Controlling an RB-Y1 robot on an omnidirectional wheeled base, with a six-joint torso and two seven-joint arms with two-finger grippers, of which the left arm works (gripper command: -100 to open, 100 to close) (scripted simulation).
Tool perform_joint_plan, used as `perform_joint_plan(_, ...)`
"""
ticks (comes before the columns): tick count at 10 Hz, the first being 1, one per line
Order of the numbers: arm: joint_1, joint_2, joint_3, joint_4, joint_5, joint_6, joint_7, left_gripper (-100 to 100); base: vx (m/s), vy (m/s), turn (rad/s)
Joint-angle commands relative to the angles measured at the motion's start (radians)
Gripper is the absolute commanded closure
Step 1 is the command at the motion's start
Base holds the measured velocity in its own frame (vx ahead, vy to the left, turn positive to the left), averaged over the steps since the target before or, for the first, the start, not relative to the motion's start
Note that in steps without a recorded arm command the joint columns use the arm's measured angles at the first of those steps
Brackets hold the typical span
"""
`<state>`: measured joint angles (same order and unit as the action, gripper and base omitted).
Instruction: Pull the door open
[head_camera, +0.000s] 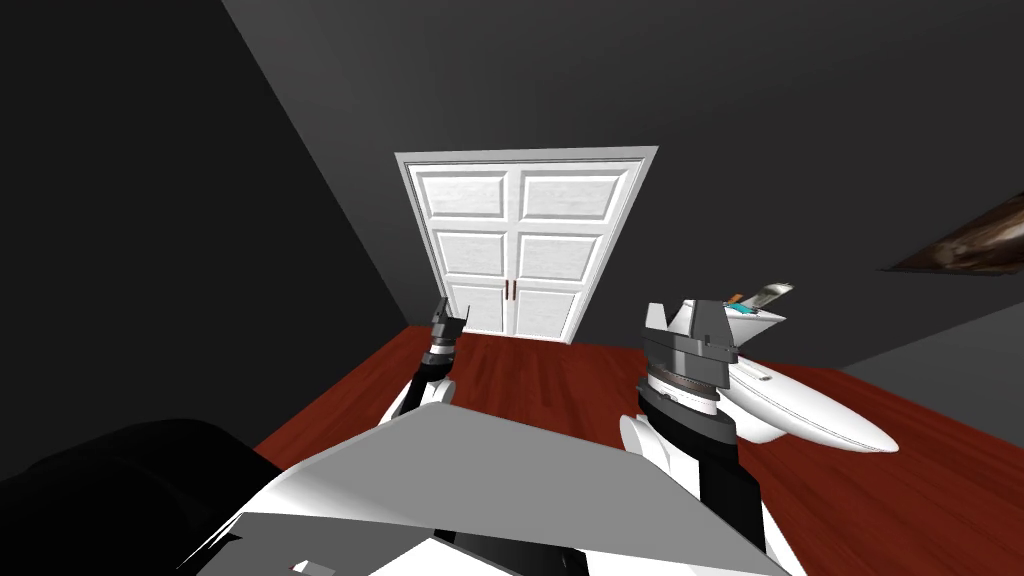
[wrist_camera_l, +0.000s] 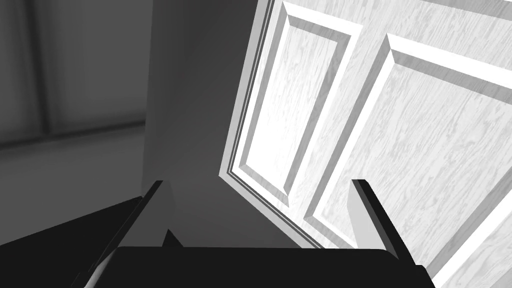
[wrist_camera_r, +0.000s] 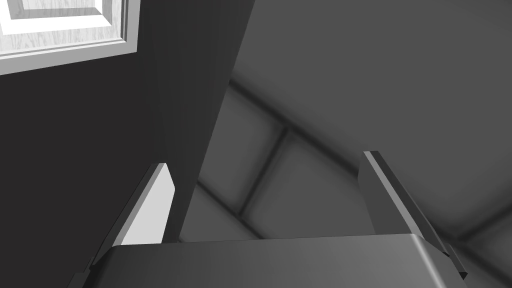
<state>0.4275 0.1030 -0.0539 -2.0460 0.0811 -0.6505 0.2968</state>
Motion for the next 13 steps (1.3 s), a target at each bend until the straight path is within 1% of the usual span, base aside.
perform_joint_plan(1, -0.007, 0.008, -0.006, 0.034, 0.008, -0.008, 0.036, -100, 0.095, -0.026, 0.007)
perform_joint_plan(6, -0.034, 0.032, -0.025, 0.137, 0.037, -0.026, 0.148, -100, 0.106, -0.018, 0.009)
perform_joint_plan(13, -0.077, 0.07, -0.054, 0.298, 0.08, -0.053, 0.322, -100, 0.097, -0.028, 0.009)
